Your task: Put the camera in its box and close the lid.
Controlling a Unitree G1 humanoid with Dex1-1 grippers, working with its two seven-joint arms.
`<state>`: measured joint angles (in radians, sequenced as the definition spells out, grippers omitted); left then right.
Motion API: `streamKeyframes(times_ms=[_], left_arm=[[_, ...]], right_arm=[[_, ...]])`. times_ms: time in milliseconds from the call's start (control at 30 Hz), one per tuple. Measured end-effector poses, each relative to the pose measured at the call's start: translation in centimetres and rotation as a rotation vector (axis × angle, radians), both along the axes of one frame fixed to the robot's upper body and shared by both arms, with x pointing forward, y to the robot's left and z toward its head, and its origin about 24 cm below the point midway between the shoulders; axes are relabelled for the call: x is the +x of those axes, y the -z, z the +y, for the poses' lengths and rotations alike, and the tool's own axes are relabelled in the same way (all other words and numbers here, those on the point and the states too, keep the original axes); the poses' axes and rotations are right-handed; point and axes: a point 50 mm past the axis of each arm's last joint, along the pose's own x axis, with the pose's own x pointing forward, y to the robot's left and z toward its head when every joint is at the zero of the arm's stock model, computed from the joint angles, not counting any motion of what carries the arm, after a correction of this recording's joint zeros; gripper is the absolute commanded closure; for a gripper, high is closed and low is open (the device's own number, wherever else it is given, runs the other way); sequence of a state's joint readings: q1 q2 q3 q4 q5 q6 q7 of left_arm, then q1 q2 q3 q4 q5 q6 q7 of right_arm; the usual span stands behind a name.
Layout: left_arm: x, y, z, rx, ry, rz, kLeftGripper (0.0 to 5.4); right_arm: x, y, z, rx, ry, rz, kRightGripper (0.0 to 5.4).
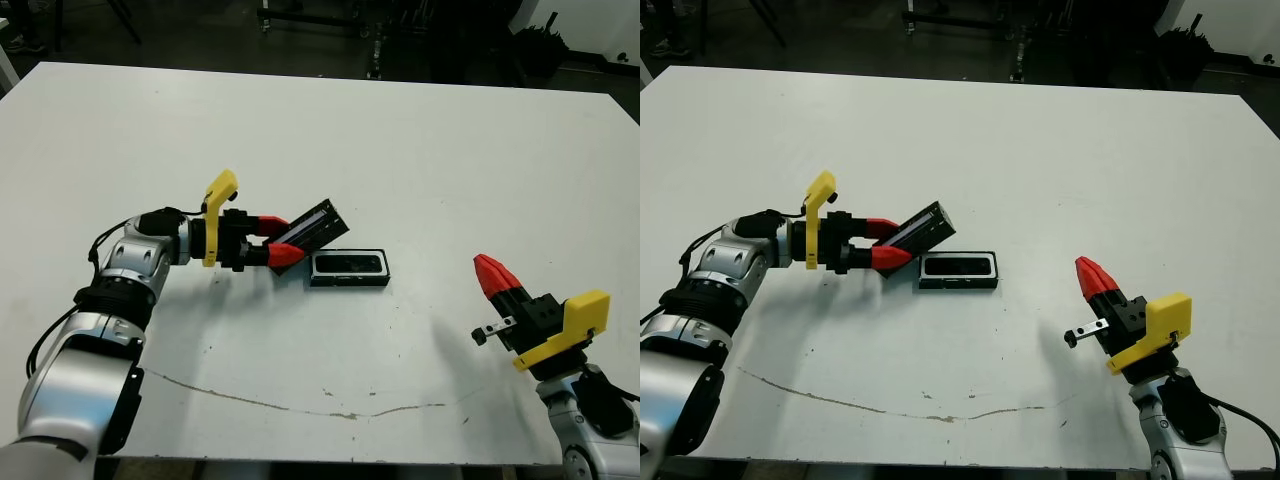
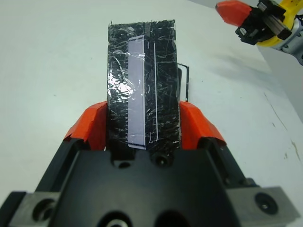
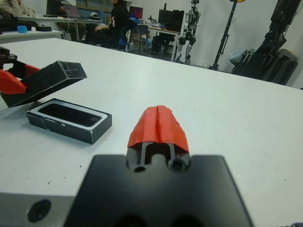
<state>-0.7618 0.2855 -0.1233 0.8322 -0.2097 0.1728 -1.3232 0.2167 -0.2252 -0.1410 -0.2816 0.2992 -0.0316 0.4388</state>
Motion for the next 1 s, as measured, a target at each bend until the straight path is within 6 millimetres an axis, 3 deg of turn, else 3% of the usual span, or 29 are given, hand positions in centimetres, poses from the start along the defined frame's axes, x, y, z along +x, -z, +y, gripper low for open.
streamKeyframes(times_ms=[1000], left_arm=[[-0.2, 0.4, -2.0, 0.009, 0.142, -0.004, 2.25]], right_arm=[[0.0, 0.1, 0.0, -0.004, -0.001, -0.001, 5.4]])
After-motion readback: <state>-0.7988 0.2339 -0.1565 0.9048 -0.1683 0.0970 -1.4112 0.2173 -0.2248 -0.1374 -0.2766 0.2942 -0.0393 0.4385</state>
